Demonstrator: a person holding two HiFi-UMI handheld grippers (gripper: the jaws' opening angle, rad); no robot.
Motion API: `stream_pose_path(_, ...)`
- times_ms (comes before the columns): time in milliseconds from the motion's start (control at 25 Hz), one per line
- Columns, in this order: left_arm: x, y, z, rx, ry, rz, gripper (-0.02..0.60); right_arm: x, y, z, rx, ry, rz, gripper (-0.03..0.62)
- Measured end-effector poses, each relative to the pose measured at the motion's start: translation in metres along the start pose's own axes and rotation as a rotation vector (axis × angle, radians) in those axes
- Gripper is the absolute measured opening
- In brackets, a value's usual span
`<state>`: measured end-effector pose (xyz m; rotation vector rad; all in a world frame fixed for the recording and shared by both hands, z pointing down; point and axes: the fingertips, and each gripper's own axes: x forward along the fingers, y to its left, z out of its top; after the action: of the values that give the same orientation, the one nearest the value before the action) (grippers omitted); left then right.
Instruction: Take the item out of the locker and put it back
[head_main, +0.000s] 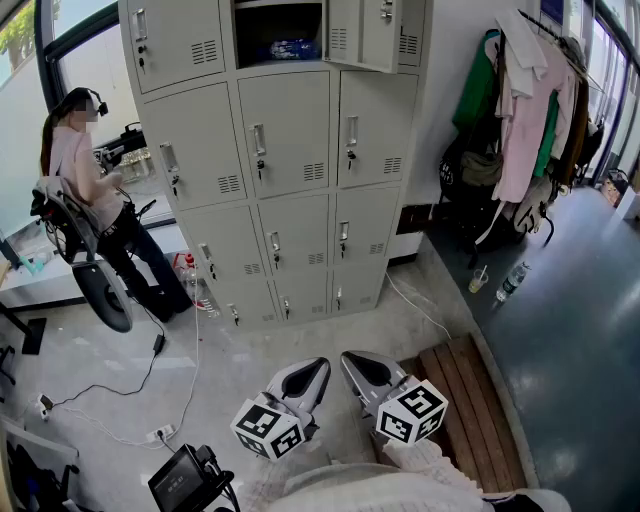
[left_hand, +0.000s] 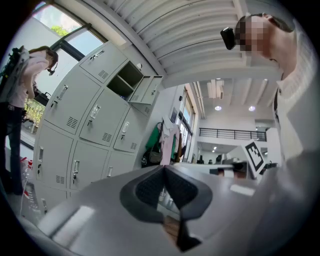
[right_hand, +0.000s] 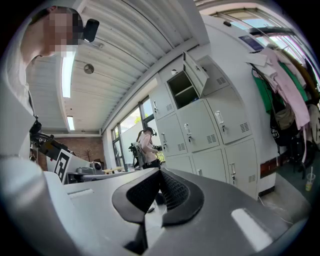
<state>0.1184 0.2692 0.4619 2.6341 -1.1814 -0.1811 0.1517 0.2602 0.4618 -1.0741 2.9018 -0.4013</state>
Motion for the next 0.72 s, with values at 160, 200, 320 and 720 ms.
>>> stream_pose_path(160, 0.011, 0.023, 0.007, 0.004, -0.007, 0.007, 0.008, 0.020, -0.009, -0.002, 0.002, 0.010, 0.014, -0.005)
stream_pose_path(200, 0.016, 0.029, 0.008, 0.008, -0.006, 0.010, 0.008, 0.025, -0.013, -0.001, -0.001, 0.011, 0.014, -0.005)
stream_pose_path(320, 0.035, 0.053, 0.011, 0.014, -0.013, 0.009, 0.008, 0.047, -0.031, 0.004, -0.021, 0.014, 0.005, -0.005)
stream_pose_path(720, 0.102, 0.168, 0.073, 0.073, -0.035, -0.047, 0.008, 0.170, -0.097, 0.054, -0.065, -0.038, -0.044, -0.005)
